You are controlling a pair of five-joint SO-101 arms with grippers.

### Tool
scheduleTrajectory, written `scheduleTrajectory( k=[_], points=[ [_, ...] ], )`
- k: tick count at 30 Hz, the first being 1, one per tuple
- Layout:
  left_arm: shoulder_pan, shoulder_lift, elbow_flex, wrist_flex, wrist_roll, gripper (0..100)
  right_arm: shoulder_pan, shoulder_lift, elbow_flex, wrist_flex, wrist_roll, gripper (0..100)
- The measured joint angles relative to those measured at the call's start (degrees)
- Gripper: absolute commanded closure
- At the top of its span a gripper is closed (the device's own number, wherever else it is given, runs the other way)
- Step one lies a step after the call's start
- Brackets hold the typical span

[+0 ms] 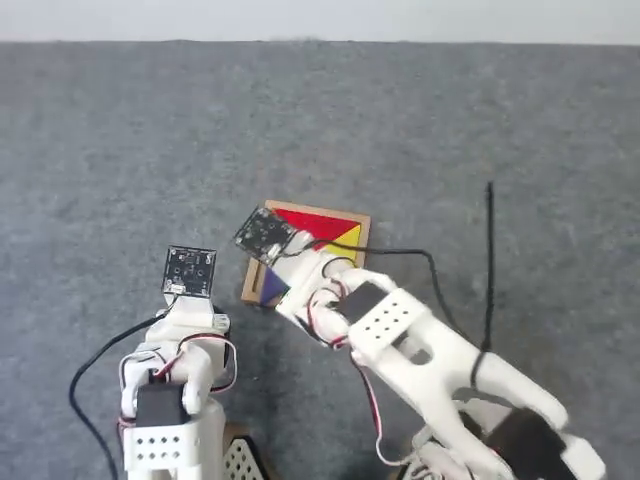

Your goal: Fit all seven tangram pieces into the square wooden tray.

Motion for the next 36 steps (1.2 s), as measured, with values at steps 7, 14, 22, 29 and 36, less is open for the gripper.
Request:
scheduleTrajectory(
  k=[7, 14, 22, 29, 36],
  points=[
    [0.00, 0.00, 0.00, 0.00, 0.00, 98, -0.53, 5.98, 0.00, -6.42, 0.00, 97.6],
    [0.00, 0.00, 0.00, 0.00, 0.00, 98, -0.97, 5.98, 0.00, -6.95, 0.00, 97.6],
    [0.00, 0.00, 0.00, 0.00, 0.00, 98, -2.55, 6.51, 0.00, -6.95, 0.00, 97.6],
    [0.00, 0.00, 0.00, 0.00, 0.18, 98, -3.25, 6.51, 0.00, -6.95, 0.00, 97.6],
    [0.00, 0.00, 0.00, 0.00, 0.18, 98, -3.25, 6.51, 0.00, -6.95, 0.00, 97.6]
  ],
)
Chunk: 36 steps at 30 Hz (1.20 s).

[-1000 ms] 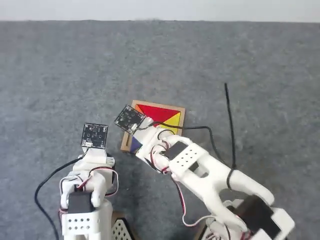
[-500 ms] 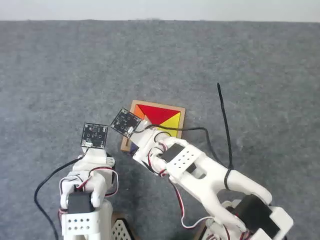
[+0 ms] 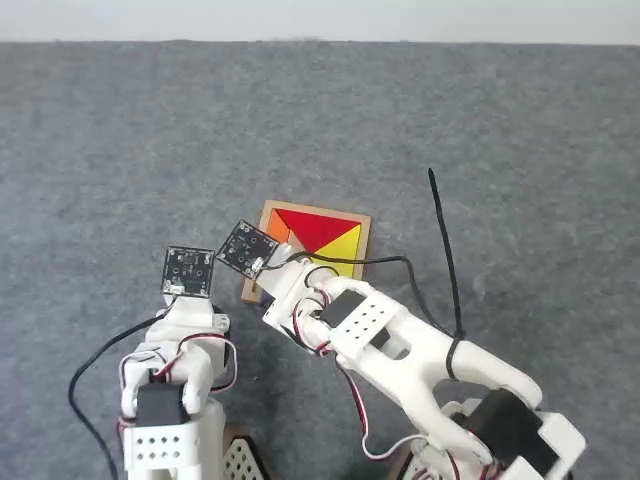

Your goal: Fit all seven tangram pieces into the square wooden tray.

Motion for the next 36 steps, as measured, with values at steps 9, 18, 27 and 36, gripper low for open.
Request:
scheduleTrajectory(
  k=[9, 18, 27, 36],
  points=[
    [0.00, 0.00, 0.00, 0.00, -0.18, 98, 0.00, -0.18, 0.00, 1.32, 0.00, 97.6],
    [0.00, 0.00, 0.00, 0.00, -0.18, 98, 0.35, 1.49, 0.00, 1.85, 0.00, 97.6],
    [0.00, 0.00, 0.00, 0.00, -0.18, 98, 0.44, 5.63, -2.64, 1.85, 0.00, 97.6],
    [0.00, 0.00, 0.00, 0.00, -0.18, 98, 0.44, 6.86, -3.96, 1.93, 0.00, 97.6]
  ],
)
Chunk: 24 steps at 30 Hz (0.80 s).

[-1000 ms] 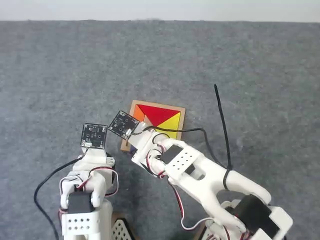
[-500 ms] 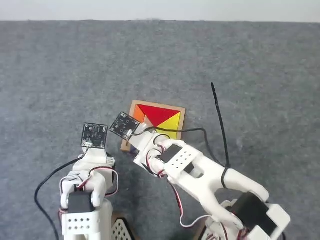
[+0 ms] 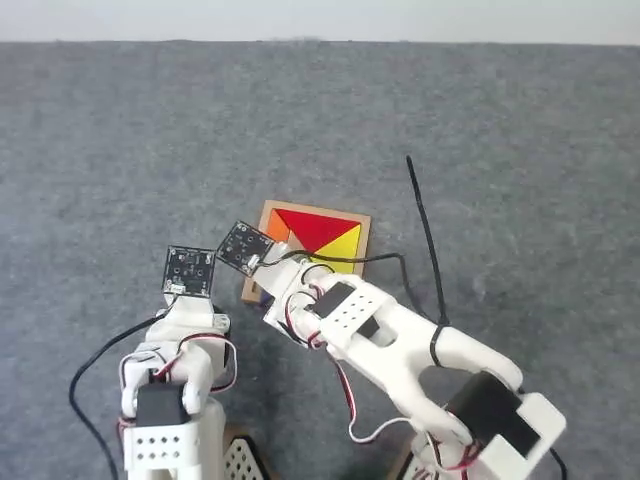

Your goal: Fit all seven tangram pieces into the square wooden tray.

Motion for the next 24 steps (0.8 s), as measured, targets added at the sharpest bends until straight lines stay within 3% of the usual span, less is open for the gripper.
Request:
scheduleTrajectory(
  k=[16, 24],
  points=[
    [0.00, 0.00, 0.00, 0.00, 0.00, 98, 0.00, 12.04, -14.07, -1.05, 0.00, 97.6],
    [0.00, 0.00, 0.00, 0.00, 0.00, 98, 0.00, 7.74, -14.59, 2.20, 0.00, 97.6]
  ],
)
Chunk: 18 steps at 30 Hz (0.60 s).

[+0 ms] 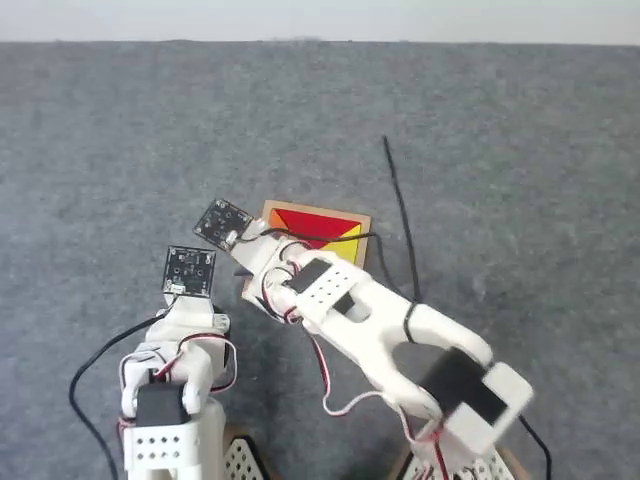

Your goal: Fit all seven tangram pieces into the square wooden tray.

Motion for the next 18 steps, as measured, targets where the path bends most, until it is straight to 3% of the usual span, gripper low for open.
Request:
scheduleTrajectory(
  k=[8, 18],
  points=[
    [0.00, 0.00, 0.00, 0.00, 0.00, 98, 4.92, -9.58, 2.02, -2.64, 0.00, 97.6],
    [0.00, 0.00, 0.00, 0.00, 0.00, 98, 5.71, 14.07, -20.04, 1.14, 0.00, 97.6]
  ],
)
